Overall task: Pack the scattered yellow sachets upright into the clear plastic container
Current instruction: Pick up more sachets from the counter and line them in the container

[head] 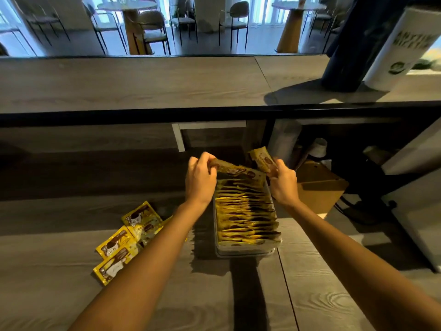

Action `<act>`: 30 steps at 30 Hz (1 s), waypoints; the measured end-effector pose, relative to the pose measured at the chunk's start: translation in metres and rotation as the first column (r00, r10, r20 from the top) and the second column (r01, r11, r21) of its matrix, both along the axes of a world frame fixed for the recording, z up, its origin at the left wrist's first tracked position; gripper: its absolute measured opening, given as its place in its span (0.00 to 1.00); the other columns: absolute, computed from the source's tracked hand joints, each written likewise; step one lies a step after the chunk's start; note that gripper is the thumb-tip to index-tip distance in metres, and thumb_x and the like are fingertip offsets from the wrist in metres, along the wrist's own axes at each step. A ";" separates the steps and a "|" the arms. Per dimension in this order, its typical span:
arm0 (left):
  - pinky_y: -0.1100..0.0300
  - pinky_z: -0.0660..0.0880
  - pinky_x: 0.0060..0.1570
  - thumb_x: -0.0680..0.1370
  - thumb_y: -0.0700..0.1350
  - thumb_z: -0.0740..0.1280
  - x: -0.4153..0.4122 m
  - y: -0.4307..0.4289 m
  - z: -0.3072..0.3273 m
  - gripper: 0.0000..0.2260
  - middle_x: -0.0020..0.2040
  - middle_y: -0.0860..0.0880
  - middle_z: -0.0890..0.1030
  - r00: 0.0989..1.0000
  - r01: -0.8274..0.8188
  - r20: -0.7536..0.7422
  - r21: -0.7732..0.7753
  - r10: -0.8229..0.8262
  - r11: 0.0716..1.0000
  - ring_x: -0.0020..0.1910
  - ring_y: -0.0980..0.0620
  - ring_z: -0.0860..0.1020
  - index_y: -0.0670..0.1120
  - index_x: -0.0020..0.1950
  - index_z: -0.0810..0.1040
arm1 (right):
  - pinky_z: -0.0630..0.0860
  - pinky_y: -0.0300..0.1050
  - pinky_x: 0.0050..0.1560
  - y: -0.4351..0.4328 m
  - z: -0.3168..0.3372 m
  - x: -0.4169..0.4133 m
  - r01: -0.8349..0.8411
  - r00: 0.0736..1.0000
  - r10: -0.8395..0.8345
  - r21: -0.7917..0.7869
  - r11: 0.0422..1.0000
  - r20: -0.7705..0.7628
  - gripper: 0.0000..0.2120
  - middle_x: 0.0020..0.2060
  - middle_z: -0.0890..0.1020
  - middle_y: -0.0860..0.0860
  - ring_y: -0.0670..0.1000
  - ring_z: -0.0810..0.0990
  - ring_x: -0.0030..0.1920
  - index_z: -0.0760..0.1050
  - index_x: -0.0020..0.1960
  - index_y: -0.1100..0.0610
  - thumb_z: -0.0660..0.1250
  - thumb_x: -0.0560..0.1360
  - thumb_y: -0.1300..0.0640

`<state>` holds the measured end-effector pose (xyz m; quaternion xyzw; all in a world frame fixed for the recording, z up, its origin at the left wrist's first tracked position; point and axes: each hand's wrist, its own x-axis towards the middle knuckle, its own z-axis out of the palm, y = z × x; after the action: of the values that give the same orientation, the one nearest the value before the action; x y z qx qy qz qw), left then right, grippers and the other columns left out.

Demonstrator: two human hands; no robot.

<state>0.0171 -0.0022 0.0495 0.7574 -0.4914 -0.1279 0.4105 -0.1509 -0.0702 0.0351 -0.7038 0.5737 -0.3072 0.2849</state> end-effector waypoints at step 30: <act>0.48 0.60 0.71 0.80 0.39 0.58 0.000 -0.057 -0.039 0.18 0.68 0.44 0.66 0.919 0.269 0.111 0.527 -0.379 0.806 0.71 0.42 0.61 0.50 0.68 0.70 | 0.72 0.52 0.47 -0.024 -0.014 0.006 -0.215 0.882 0.206 0.027 0.976 -0.425 0.17 0.54 0.79 0.63 0.65 0.76 0.54 0.71 0.63 0.58 0.58 0.75 0.66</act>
<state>0.0176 -0.0594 0.0100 0.7512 -0.6042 -0.2387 0.1167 -0.1453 -0.0947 0.0207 -0.8146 0.5391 -0.1197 0.1773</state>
